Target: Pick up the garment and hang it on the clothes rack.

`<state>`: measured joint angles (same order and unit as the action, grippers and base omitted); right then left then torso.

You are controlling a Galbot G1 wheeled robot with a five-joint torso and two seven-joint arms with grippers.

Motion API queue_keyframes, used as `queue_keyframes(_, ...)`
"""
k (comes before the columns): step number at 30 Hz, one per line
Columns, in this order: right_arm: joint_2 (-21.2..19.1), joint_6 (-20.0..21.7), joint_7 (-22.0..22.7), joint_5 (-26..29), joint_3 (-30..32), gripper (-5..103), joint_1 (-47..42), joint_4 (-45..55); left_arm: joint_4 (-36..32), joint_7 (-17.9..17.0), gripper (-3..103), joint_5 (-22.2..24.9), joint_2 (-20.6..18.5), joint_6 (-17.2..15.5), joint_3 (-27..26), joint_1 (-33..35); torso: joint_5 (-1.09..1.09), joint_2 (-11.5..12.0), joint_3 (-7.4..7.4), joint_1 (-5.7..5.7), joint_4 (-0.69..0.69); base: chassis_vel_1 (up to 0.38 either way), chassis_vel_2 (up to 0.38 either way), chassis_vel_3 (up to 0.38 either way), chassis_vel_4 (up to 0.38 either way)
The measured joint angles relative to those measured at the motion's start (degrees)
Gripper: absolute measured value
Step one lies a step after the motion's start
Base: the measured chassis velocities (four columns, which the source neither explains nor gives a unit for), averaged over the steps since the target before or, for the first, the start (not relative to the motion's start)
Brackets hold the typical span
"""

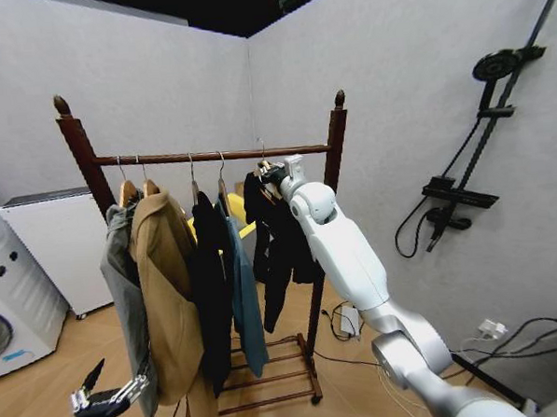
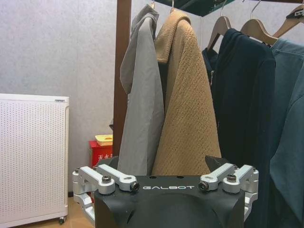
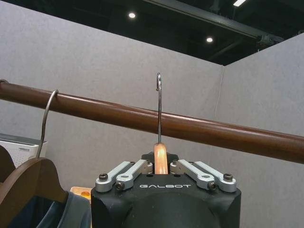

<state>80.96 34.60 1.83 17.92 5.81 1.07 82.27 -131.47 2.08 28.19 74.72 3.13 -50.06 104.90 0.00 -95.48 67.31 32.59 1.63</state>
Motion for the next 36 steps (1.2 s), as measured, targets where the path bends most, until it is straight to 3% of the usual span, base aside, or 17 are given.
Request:
queue_keyframes(30,-0.5,-0.7,-0.7,-0.1,-1.2,9,-2.9,0.6,0.0,0.0,100,0.0,0.0,0.0,0.0,0.0,0.00,0.0,0.00,0.00,-0.01,0.000,0.000,0.000,0.000)
queue_keyframes(33,-1.0,-1.7,-1.3,0.0,-1.0,25,-3.2,0.8,0.0,0.0,100,0.0,0.0,0.0,0.0,0.0,0.00,0.0,0.00,-0.01,0.00,0.000,0.000,0.000,0.000)
queue_keyframes(35,-1.1,-2.1,-1.3,0.3,-0.9,25,-3.3,1.0,0.0,0.0,100,0.0,0.0,0.0,0.0,0.0,0.00,0.0,0.00,-0.01,-0.01,0.000,0.000,0.000,0.000)
queue_keyframes(36,-1.3,-2.6,-1.3,1.2,-0.8,30,-3.6,1.5,0.0,0.0,100,0.0,0.0,0.0,0.0,0.0,0.00,0.0,0.00,-0.01,0.00,0.000,0.000,0.000,0.000)
